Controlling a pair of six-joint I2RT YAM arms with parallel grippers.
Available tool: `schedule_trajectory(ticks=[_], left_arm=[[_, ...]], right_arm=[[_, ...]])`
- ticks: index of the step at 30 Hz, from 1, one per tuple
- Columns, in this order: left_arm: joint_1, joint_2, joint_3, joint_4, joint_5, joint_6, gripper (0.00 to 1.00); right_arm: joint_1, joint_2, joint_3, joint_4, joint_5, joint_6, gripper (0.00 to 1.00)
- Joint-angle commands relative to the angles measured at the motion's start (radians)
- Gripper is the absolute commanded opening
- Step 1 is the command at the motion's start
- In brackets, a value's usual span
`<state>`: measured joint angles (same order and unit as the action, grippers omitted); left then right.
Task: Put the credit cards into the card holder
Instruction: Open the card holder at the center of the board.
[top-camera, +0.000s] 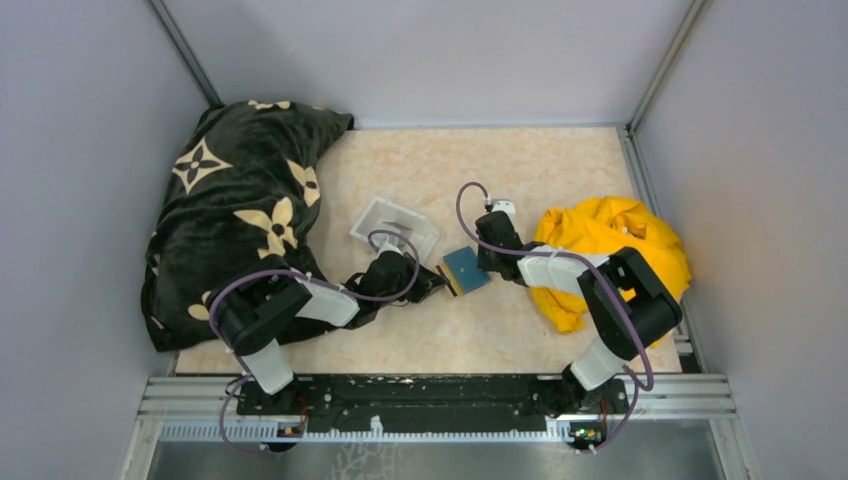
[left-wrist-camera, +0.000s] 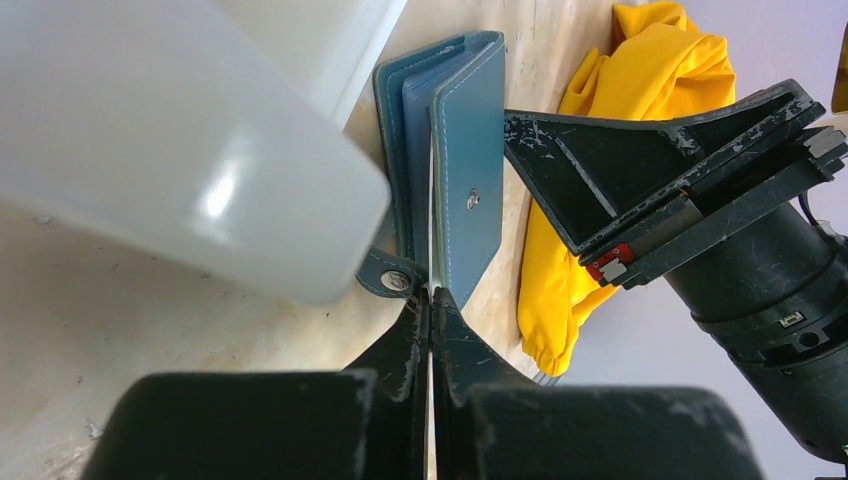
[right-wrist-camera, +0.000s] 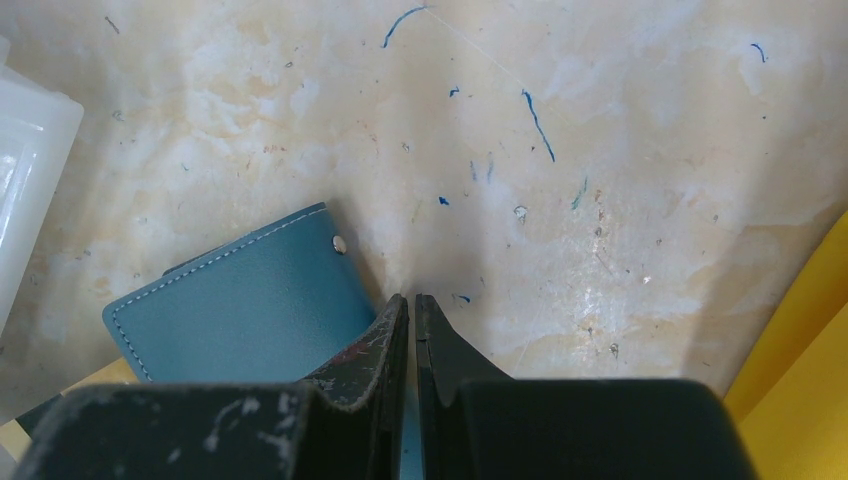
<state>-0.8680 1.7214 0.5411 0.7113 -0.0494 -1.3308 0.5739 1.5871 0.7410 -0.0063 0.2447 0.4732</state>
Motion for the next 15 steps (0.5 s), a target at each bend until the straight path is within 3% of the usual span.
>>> schedule_trajectory(ticks=[1, 15], left_arm=[[0.001, -0.007, 0.007, -0.005, -0.004, 0.015, 0.00], [0.000, 0.010, 0.027, -0.034, 0.002, 0.039, 0.00]], right_arm=[[0.012, 0.039, -0.015, -0.040, -0.033, 0.004, 0.08], [0.012, 0.042, -0.023, -0.031, -0.039, 0.006, 0.08]])
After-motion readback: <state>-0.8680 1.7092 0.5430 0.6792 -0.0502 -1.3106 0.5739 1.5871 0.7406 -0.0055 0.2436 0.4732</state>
